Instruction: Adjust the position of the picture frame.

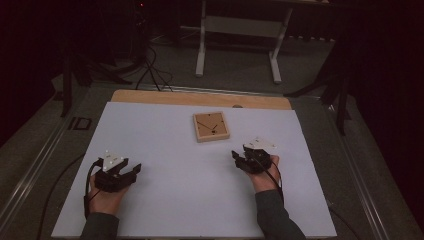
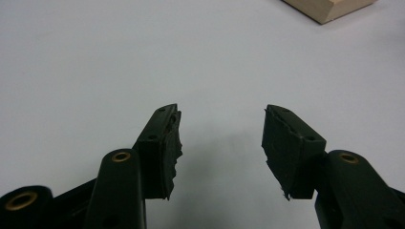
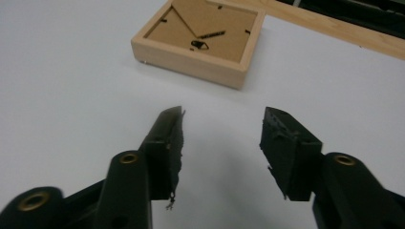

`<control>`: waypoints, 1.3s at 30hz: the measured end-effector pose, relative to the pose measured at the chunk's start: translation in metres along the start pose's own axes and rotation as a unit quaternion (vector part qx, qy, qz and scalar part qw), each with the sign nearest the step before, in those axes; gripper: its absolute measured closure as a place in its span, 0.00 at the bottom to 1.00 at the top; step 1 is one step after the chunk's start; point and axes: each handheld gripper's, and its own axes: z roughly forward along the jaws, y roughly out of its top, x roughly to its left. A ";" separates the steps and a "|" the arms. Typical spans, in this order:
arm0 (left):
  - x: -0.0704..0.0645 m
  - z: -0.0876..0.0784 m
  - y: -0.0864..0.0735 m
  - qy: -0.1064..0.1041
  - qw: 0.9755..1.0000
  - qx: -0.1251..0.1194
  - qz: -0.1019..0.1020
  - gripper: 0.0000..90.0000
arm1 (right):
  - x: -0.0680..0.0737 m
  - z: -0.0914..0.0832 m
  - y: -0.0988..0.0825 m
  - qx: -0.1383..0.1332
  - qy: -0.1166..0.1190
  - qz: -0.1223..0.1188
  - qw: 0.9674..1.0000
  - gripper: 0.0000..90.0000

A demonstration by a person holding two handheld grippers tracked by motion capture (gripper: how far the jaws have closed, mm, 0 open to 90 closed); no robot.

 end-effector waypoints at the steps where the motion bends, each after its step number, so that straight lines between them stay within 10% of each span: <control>1: 0.000 0.000 0.000 0.001 1.000 -0.001 -0.001 0.52 | 0.000 0.002 0.002 -0.002 -0.001 0.000 1.000 0.56; 18: 0.001 -0.001 -0.001 0.005 1.000 -0.001 0.001 0.52 | -0.003 0.026 0.038 -0.029 -0.021 -0.009 0.999 0.62; 39: 0.001 -0.001 -0.001 0.009 1.000 -0.002 0.000 0.51 | -0.015 0.071 0.042 -0.001 -0.034 0.003 0.999 0.69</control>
